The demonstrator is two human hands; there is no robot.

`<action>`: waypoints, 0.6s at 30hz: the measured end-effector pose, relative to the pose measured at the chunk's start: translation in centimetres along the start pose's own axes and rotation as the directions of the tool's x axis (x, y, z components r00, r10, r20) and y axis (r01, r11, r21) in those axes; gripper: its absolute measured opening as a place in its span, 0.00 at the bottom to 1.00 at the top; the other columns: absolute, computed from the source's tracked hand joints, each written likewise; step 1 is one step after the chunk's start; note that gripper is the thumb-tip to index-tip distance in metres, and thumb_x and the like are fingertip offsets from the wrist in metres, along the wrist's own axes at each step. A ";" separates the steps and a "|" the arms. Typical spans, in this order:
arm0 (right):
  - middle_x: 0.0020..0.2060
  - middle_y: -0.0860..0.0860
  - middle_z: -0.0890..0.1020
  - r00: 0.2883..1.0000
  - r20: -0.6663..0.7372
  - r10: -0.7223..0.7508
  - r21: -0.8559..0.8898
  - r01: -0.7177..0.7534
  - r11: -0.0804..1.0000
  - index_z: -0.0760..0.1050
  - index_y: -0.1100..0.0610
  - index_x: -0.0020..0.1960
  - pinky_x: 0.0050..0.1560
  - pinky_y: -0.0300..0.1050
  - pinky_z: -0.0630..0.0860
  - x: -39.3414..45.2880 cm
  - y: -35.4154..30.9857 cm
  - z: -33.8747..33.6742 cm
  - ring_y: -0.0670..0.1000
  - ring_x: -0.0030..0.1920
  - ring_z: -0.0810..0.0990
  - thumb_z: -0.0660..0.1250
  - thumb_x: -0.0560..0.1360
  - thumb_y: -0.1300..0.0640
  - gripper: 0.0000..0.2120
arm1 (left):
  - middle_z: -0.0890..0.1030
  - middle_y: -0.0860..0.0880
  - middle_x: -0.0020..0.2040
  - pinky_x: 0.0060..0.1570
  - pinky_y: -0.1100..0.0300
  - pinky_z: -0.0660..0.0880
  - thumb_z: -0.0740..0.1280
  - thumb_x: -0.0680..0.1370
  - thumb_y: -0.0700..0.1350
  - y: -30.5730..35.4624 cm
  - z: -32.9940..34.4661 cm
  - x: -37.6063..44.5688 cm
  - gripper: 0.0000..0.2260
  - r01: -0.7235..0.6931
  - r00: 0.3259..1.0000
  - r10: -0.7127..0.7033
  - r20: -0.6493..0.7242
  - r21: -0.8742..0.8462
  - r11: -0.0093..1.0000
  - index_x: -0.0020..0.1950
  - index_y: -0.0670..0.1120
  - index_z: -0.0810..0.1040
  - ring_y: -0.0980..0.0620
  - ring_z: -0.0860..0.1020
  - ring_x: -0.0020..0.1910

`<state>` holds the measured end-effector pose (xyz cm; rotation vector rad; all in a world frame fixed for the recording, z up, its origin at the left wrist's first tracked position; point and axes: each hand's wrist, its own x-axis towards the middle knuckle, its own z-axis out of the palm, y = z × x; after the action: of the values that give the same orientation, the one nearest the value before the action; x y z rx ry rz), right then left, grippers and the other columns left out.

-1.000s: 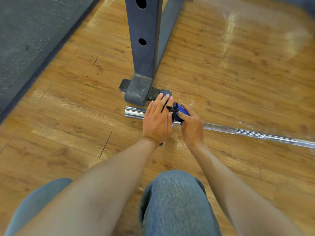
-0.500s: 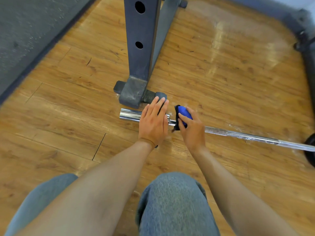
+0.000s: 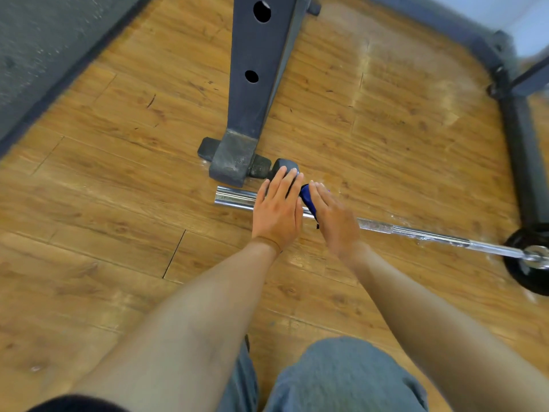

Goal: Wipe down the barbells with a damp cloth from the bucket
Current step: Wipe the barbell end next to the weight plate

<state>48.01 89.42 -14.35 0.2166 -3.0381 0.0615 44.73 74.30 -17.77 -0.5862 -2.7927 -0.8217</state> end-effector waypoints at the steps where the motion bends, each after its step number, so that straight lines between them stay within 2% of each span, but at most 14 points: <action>1: 0.67 0.60 0.78 0.999 0.022 -0.039 -0.033 0.040 0.999 0.73 0.65 0.70 0.42 0.49 0.83 0.1 0.2 -0.4 0.60 0.63 0.81 0.80 0.54 0.78 0.46 | 0.65 0.49 0.80 0.77 0.47 0.60 0.53 0.85 0.49 0.1 0.0 0.2 0.22 0.001 1.000 -0.001 0.005 0.000 1.000 0.80 0.46 0.65 0.49 0.57 0.82; 3: 0.66 0.59 0.79 0.994 0.053 -0.093 -0.124 0.099 0.987 0.77 0.63 0.66 0.39 0.46 0.83 0.7 1.0 -0.8 0.58 0.60 0.83 0.82 0.53 0.76 0.42 | 0.66 0.49 0.79 0.77 0.47 0.60 0.53 0.85 0.49 0.0 0.0 0.7 0.22 -0.002 1.000 0.002 0.003 0.007 1.000 0.79 0.46 0.65 0.49 0.57 0.81; 5: 0.69 0.60 0.76 0.994 0.069 -0.090 -0.172 0.101 0.980 0.79 0.59 0.64 0.37 0.48 0.84 1.3 1.5 -1.0 0.59 0.60 0.83 0.82 0.55 0.75 0.39 | 0.66 0.49 0.79 0.77 0.48 0.59 0.53 0.85 0.48 0.0 -0.1 1.1 0.22 -0.005 1.000 0.005 0.007 0.012 1.000 0.79 0.46 0.66 0.48 0.57 0.81; 8: 0.74 0.64 0.69 0.996 0.075 -0.053 -0.139 0.063 0.988 0.79 0.54 0.64 0.38 0.52 0.84 1.8 2.3 -0.3 0.63 0.66 0.79 0.81 0.61 0.72 0.34 | 0.67 0.48 0.78 0.77 0.48 0.59 0.53 0.85 0.48 0.1 0.0 1.5 0.22 -0.012 1.000 0.012 -0.003 0.038 0.999 0.79 0.45 0.66 0.48 0.58 0.81; 10: 0.74 0.64 0.69 0.991 0.129 -0.037 -0.069 0.047 0.996 0.78 0.53 0.68 0.48 0.58 0.83 2.0 3.3 0.9 0.64 0.70 0.74 0.82 0.62 0.71 0.37 | 0.67 0.48 0.79 0.77 0.47 0.59 0.52 0.85 0.48 0.2 0.0 2.1 0.23 -0.006 1.000 0.005 0.012 0.058 0.998 0.79 0.45 0.66 0.48 0.58 0.81; 12: 0.76 0.63 0.66 0.985 0.170 -0.025 0.030 0.020 0.999 0.71 0.53 0.75 0.59 0.62 0.79 2.4 4.1 2.0 0.64 0.74 0.69 0.81 0.63 0.71 0.44 | 0.67 0.48 0.78 0.77 0.47 0.60 0.51 0.85 0.48 0.3 0.1 2.7 0.23 -0.009 1.000 0.008 0.016 0.103 0.995 0.79 0.44 0.66 0.48 0.58 0.81; 16: 0.79 0.59 0.60 0.987 0.158 0.006 0.228 -0.043 0.973 0.60 0.59 0.80 0.73 0.58 0.68 1.9 3.4 5.1 0.61 0.79 0.61 0.67 0.76 0.72 0.36 | 0.70 0.48 0.77 0.75 0.47 0.63 0.50 0.84 0.48 0.3 0.1 3.5 0.23 -0.007 1.000 0.009 -0.018 0.144 0.990 0.77 0.43 0.69 0.48 0.62 0.80; 18: 0.79 0.60 0.62 0.998 0.059 0.014 0.291 -0.031 0.956 0.59 0.64 0.80 0.73 0.60 0.69 0.9 2.1 7.2 0.62 0.78 0.62 0.67 0.76 0.73 0.35 | 0.71 0.48 0.76 0.75 0.47 0.64 0.51 0.84 0.47 0.5 0.4 3.8 0.23 -0.004 0.999 0.012 -0.048 0.155 0.988 0.76 0.43 0.70 0.48 0.63 0.79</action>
<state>46.12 91.04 -21.52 0.2082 -3.0754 0.5169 41.44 76.17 -16.81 -0.5431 -2.7753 -0.6014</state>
